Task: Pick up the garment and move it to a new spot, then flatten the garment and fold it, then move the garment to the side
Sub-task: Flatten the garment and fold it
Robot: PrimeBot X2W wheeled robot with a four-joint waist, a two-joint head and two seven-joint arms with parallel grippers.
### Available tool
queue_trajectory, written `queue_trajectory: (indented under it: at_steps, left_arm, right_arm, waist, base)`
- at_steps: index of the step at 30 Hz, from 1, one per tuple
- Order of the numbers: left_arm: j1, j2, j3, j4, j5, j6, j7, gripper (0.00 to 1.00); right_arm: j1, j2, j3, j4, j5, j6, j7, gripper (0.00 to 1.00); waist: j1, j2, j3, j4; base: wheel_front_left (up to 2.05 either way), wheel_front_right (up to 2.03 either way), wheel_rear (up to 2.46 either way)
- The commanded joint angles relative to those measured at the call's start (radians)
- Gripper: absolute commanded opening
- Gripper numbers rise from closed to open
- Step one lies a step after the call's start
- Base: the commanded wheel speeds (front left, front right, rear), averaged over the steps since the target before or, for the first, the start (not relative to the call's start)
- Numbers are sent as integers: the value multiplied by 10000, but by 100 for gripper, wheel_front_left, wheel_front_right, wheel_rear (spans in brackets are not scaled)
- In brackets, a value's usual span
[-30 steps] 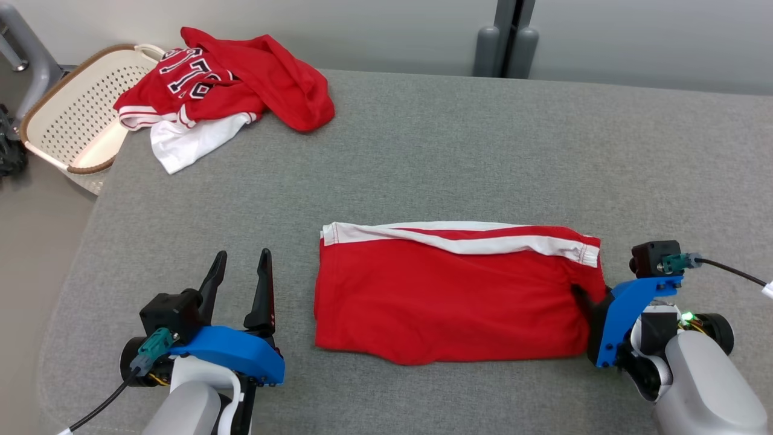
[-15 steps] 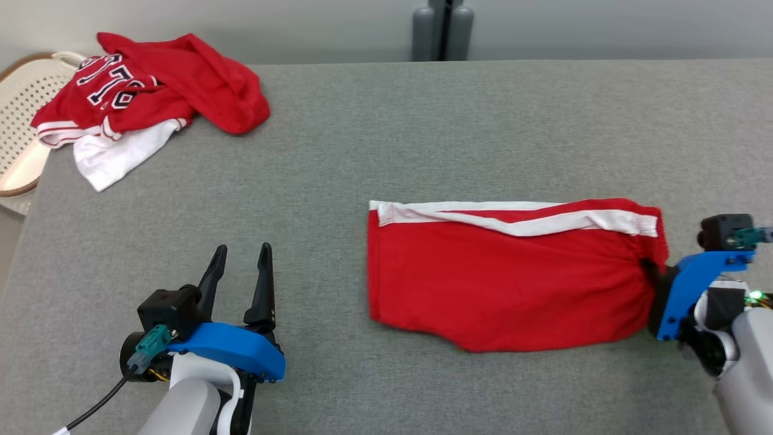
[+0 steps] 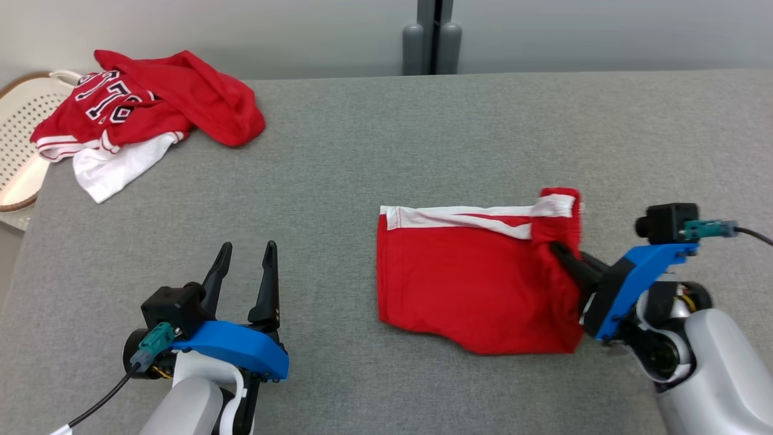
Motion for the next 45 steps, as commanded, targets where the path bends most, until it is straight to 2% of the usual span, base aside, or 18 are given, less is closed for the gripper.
queue_trajectory:
  at_steps: [1, 6, 15, 16, 17, 22, 25, 28, 32, 38, 45]
  left_arm:
    - [-4, 18, -29, -33, -35, -2, -4, 100]
    - [11, -41, -88, -66, -55, -20, 4, 100]
    - [-51, -208, -179, 79, -111, -89, -78, 100]
    - [-42, -222, -176, 91, -121, -91, -77, 100]
    - [-35, -235, -176, 112, -128, -97, -91, 100]
    - [-24, -309, -183, 216, -140, -121, -128, 100]
    - [-72, -347, -214, 234, -93, -145, -156, 100]
    - [-182, -404, -172, 170, -45, -165, -186, 100]
    - [-275, -497, -97, 134, 54, -181, -224, 100]
    - [-363, -693, 188, 323, 113, -210, -251, 100]
    - [41, -613, 689, 510, 612, -97, -258, 100]
  right_arm:
    - [117, 118, 117, -260, 136, 5, 99, 0]
    - [55, 799, 597, -603, 95, 5, 346, 0]
    - [-599, 1450, 836, 897, -693, 5, 139, 0]
    - [-699, 1495, 791, 1080, -749, 5, 69, 30]
    - [-793, 1541, 785, 1259, -834, 5, 9, 100]
    - [-1189, 1681, 983, 1683, -513, 5, -326, 100]
    - [-1321, 1685, 1480, 1428, 246, 5, -552, 100]
    - [-1397, 1662, 1613, 1196, 419, 5, -1055, 100]
    - [-1404, 1457, 1279, 874, -685, 5, -2180, 100]
    - [-580, 1004, 228, 447, -2368, 5, -3922, 100]
    - [696, 1214, -908, 91, -3438, 5, -5327, 100]
  waist:
    - [-1, -2, 15, 104]
    - [-1, -2, 13, 517]
    - [-1, -2, 18, 1291]
    - [-1, -2, 19, 1334]
    - [-1, -2, 17, 1364]
    - [-1, -2, -15, 1400]
    - [-1, -2, -38, 1306]
    - [-1, -2, -70, 1137]
    - [-1, -2, -144, 848]
    - [-1, -2, -379, 345]
    - [-1, -2, -731, -114]
  base:
    - [0, 0, 0]
    - [0, 0, 0]
    - [0, 0, 0]
    - [0, 0, 0]
    - [0, 0, 0]
    - [0, 0, 0]
    - [0, 0, 0]
    - [0, 0, 0]
    - [0, 0, 0]
    - [0, 0, 0]
    - [0, 0, 0]
